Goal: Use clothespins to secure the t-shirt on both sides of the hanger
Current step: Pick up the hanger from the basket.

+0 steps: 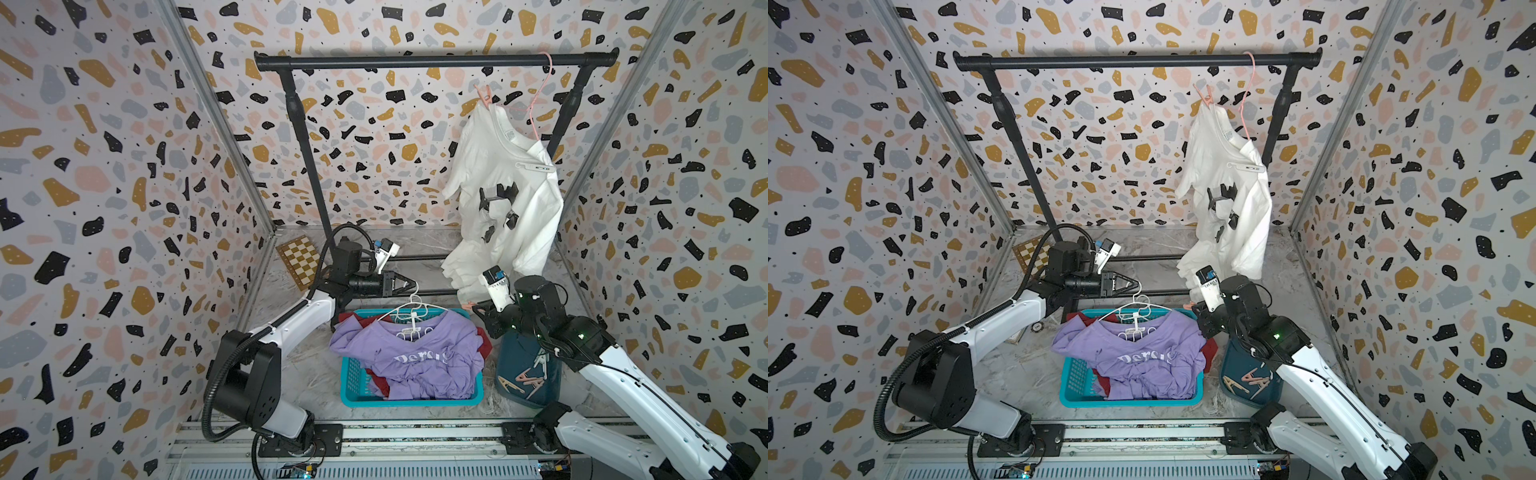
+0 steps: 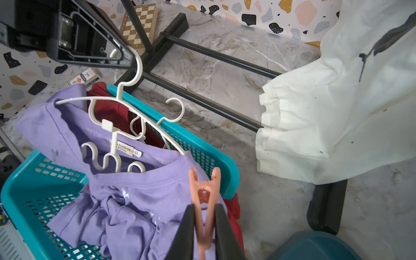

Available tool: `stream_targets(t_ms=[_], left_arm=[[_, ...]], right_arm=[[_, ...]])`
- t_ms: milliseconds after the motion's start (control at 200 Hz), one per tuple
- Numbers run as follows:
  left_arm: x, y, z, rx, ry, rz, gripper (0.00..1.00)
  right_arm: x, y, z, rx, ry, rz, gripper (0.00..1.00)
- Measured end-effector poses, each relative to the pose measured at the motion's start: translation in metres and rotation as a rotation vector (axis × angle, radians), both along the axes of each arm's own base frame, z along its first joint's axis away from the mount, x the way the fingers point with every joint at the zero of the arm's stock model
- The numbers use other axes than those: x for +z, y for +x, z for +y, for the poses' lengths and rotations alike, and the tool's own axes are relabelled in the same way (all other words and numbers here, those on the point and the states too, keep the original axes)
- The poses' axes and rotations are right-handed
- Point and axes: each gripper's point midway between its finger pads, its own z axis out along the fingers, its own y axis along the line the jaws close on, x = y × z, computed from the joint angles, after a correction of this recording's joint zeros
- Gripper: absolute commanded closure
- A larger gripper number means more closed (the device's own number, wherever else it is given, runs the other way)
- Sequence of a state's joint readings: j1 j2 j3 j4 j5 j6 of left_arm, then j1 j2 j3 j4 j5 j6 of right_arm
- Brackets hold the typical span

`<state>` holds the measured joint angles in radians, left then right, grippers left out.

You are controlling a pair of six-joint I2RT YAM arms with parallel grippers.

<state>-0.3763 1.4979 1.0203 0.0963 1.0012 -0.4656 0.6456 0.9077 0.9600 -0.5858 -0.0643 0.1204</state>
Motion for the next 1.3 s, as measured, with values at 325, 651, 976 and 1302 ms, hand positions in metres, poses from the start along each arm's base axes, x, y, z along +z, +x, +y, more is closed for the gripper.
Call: stream_targets(t_ms=[325,651,976,1302], left_arm=[[0.017,-0.004,-0.001,-0.022,-0.029,-0.049,0.98],[0.019,-0.007,-0.001,-0.040,-0.036,-0.054,0.99],[0.022,-0.009,-0.002,-0.059,-0.050,-0.066,1.00],[0.024,-0.010,-0.003,-0.069,-0.056,-0.070,1.00]], right_arm=[[0.002,-0.015,0.007,0.064,-0.077,-0.166,1.00],[-0.019,-0.015,0.013,0.080,-0.196,-0.207,1.00],[-0.036,-0.011,0.020,0.095,-0.290,-0.206,1.00],[-0.043,-0.004,0.022,0.098,-0.348,-0.223,1.00]])
